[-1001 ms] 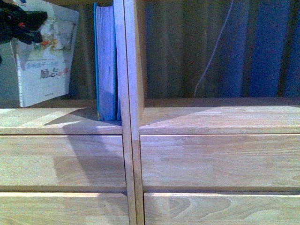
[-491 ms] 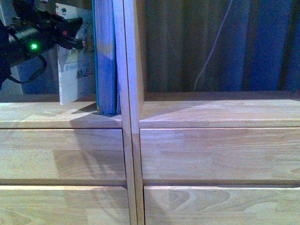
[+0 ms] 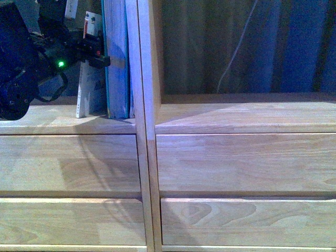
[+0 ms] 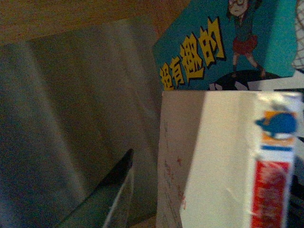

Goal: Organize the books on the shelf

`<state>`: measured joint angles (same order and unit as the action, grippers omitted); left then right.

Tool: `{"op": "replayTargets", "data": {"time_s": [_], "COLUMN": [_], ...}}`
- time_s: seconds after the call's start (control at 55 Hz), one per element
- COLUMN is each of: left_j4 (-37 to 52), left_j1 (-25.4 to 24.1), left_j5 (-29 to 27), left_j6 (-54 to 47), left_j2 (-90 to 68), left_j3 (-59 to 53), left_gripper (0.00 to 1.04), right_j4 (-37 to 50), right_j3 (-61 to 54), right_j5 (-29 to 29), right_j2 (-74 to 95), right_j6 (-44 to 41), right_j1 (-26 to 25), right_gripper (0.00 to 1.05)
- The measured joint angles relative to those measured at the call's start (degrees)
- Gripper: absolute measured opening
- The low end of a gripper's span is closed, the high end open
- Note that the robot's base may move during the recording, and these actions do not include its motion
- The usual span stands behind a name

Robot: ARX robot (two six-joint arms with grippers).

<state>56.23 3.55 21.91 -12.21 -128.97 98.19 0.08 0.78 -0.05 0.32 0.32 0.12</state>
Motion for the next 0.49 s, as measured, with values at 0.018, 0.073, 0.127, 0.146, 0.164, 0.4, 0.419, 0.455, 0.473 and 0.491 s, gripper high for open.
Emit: {"op": "replayTargets", "data": {"time_s": [0.018,0.073,0.127,0.146,0.164,0.4,0.419,0.455,0.473,0.491], "left_j4": [0.0,-0.02,-0.15,-0.2,-0.33,-0.39,-0.57,-0.83,-0.9,-1.11], "left_j1": [0.0,-0.02,-0.02,-0.02,-0.04,-0.5,-0.5,-0.5,-0.5,-0.5], "left_j5": [-0.22,-0.63,-1.01,-1.03,-1.11,-3.67,-3.93,-4.2,-4.24,-4.87], "left_j6": [-0.04,-0.02,-0.04,-0.09,-0.13,0.42,0.59,0.92,0.94,1.01], "left_j2": [0.0,0.0,0.0,0.02,0.04,2.93,3.45,4.17,4.44,4.96], "left_j3": [0.0,0.0,-0.02,-0.07,-0.2,-4.85,-5.57,-6.62,-6.97,-7.72], "left_gripper": [0.53,0.62,0.71,0.73,0.76,0.97,0.97,0.97,0.97,0.97], "right_j4": [0.0,0.0,0.0,0.0,0.0,0.0,0.0,0.0,0.0,0.0], "right_j3": [0.0,0.0,0.0,0.0,0.0,0.0,0.0,0.0,0.0,0.0], "right_j5": [0.02,0.02,0.02,0.02,0.0,0.0,0.0,0.0,0.02,0.02], "right_j2": [0.02,0.02,0.02,0.02,0.02,0.02,0.0,0.02,0.02,0.02], "right_j6": [0.0,0.0,0.0,0.0,0.0,0.0,0.0,0.0,0.0,0.0], "right_j1": [0.0,0.0,0.0,0.0,0.0,0.0,0.0,0.0,0.0,0.0], "right_gripper": [0.03,0.03,0.03,0.03,0.03,0.03,0.03,0.03,0.03,0.03]}}
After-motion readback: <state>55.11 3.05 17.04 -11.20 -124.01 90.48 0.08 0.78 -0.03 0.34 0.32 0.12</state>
